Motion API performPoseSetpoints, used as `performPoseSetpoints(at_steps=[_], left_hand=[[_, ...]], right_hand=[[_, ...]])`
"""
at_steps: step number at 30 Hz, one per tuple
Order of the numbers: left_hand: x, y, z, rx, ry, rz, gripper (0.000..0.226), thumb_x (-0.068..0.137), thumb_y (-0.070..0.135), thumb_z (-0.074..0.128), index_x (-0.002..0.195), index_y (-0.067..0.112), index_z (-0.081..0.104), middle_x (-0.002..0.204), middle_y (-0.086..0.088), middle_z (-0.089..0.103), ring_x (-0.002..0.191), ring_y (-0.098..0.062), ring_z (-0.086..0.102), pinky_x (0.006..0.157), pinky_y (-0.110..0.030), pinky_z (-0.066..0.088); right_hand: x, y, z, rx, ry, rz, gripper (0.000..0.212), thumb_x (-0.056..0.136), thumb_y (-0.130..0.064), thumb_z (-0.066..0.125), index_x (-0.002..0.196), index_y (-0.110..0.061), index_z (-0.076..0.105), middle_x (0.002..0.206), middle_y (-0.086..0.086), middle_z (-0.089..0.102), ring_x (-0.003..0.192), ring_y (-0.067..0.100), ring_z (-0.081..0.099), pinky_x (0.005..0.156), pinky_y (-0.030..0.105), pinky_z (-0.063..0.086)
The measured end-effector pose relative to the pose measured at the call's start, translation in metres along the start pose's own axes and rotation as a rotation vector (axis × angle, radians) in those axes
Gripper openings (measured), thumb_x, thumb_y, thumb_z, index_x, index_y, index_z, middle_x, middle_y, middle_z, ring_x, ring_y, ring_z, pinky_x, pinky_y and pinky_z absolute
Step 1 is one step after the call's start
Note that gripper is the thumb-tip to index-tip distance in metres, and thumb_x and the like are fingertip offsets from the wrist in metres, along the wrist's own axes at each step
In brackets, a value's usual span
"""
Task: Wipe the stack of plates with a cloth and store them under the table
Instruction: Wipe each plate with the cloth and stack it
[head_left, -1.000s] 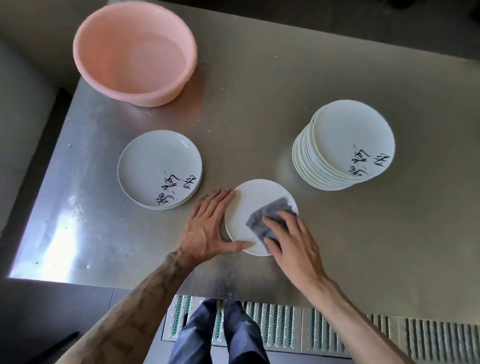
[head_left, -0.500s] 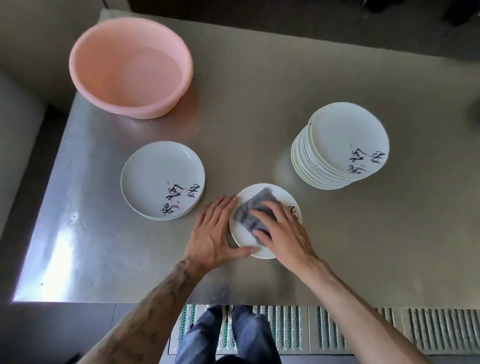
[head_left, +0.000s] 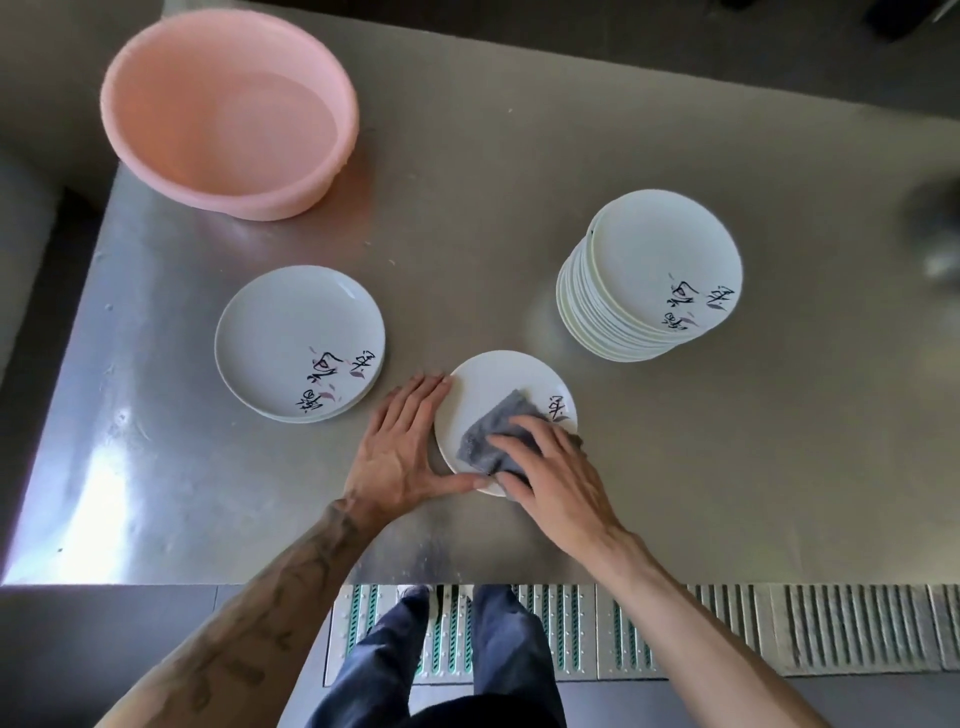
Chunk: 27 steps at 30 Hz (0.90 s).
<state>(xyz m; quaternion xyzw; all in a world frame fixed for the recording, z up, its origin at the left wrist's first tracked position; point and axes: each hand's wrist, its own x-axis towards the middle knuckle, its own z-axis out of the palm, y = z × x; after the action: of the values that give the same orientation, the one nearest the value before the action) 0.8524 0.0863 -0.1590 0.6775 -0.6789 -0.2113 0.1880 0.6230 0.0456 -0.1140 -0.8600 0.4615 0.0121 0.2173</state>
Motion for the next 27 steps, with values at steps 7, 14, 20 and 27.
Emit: performPoseSetpoints(at_steps=[7,14,20,27], left_hand=[[0.000,0.001,0.000,0.015,-0.020,-0.007,0.130,0.064,0.099,0.055,0.159,0.013,0.033,0.165,0.000,0.034,0.156,-0.016,0.022,0.129,-0.041,0.015],[0.000,-0.001,0.001,-0.003,-0.011,-0.015,0.128,0.064,0.095,0.061,0.159,0.014,0.033,0.165,0.001,0.034,0.156,-0.015,0.022,0.128,-0.039,0.015],[0.001,0.000,0.002,-0.013,0.020,-0.017,0.126,0.063,0.093,0.065,0.156,0.012,0.038,0.161,0.000,0.040,0.155,-0.015,0.025,0.128,-0.037,0.016],[0.002,0.000,0.003,-0.012,0.053,-0.009,0.125,0.064,0.093,0.065,0.154,0.010,0.040,0.162,-0.002,0.039,0.153,-0.018,0.031,0.126,-0.040,0.022]], right_hand=[[-0.003,-0.007,0.009,0.025,0.049,-0.008,0.039,0.093,-0.030,0.062,0.132,-0.033,0.061,0.139,-0.008,0.049,0.121,0.018,0.048,0.103,0.033,0.046],[0.011,0.019,-0.009,-0.083,0.054,0.095,0.051,0.091,-0.036,0.066,0.140,-0.029,0.055,0.144,0.000,0.046,0.126,0.023,0.046,0.105,0.039,0.046],[0.062,-0.003,-0.006,-0.005,-0.011,-0.090,0.054,0.091,-0.032,0.070,0.143,-0.028,0.056,0.149,0.000,0.045,0.127,0.025,0.045,0.107,0.040,0.042],[0.057,0.014,-0.019,-0.056,0.020,0.014,0.052,0.092,-0.040,0.067,0.141,-0.031,0.055,0.149,-0.003,0.044,0.132,0.023,0.045,0.105,0.039,0.044]])
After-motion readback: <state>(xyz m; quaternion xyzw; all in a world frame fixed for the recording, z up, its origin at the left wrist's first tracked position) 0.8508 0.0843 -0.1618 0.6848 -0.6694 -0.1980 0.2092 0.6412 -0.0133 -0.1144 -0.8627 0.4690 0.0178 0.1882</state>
